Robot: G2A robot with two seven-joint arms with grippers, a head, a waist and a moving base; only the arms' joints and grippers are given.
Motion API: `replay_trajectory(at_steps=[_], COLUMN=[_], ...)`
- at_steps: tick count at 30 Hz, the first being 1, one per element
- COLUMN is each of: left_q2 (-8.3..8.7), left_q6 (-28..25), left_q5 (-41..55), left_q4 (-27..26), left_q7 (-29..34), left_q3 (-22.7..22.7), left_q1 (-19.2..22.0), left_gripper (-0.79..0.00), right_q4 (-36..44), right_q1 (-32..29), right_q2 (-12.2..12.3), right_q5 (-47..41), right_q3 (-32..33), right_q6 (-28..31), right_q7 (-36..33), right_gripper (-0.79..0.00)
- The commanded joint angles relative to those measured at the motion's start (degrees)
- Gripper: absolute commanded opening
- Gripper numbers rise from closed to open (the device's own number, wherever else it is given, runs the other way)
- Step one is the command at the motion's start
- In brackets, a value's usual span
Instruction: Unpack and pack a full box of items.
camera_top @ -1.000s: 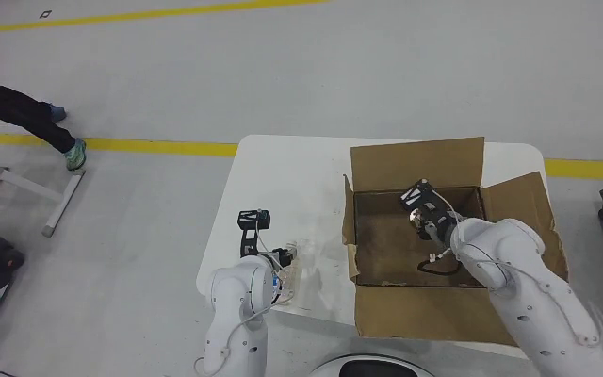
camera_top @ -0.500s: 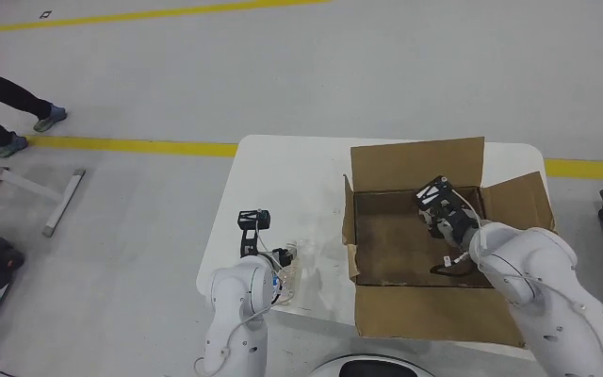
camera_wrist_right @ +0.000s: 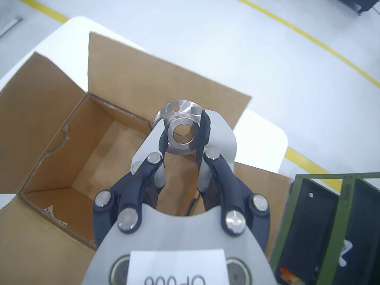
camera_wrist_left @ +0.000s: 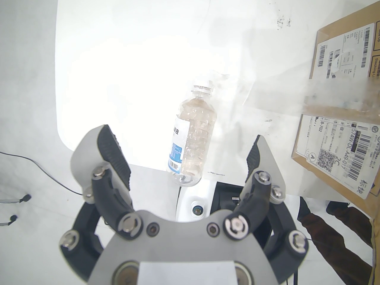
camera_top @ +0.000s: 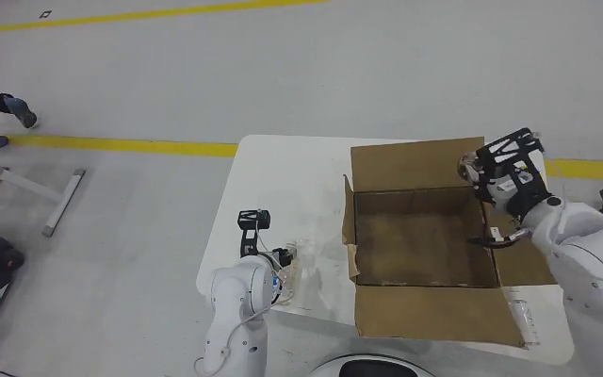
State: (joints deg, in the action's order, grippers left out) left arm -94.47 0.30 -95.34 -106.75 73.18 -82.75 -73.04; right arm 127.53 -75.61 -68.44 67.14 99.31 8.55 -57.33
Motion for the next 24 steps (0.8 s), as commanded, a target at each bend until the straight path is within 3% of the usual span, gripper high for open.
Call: replay_trajectory(at_steps=[1, 5, 12, 24], left_q2=[0.0, 0.0, 0.0, 0.0], left_q6=[0.0, 0.0, 0.0, 0.0], left_q5=[0.0, 0.0, 0.0, 0.0], left_q4=[0.0, 0.0, 0.0, 0.0], left_q7=[0.0, 0.0, 0.0, 0.0], left_q3=[0.0, 0.0, 0.0, 0.0], left_q1=[0.0, 0.0, 0.0, 0.0], left_gripper=[0.0, 0.0, 0.0, 0.0], right_q4=[1.7, 3.1, 0.4, -3.8], right_q1=[-1.2, -4.8, -12.2, -21.5], right_q2=[0.2, 0.6, 0.6, 0.4], right_q5=[-0.8, -2.1, -4.3, -2.3], right_q3=[4.3, 12.8, 21.1, 21.4], right_q6=[-0.5, -0.1, -0.9, -1.4], right_q7=[-1.0, -2.5, -4.0, -4.8], right_gripper=[-0.785, -0.785, -0.785, -0.785])
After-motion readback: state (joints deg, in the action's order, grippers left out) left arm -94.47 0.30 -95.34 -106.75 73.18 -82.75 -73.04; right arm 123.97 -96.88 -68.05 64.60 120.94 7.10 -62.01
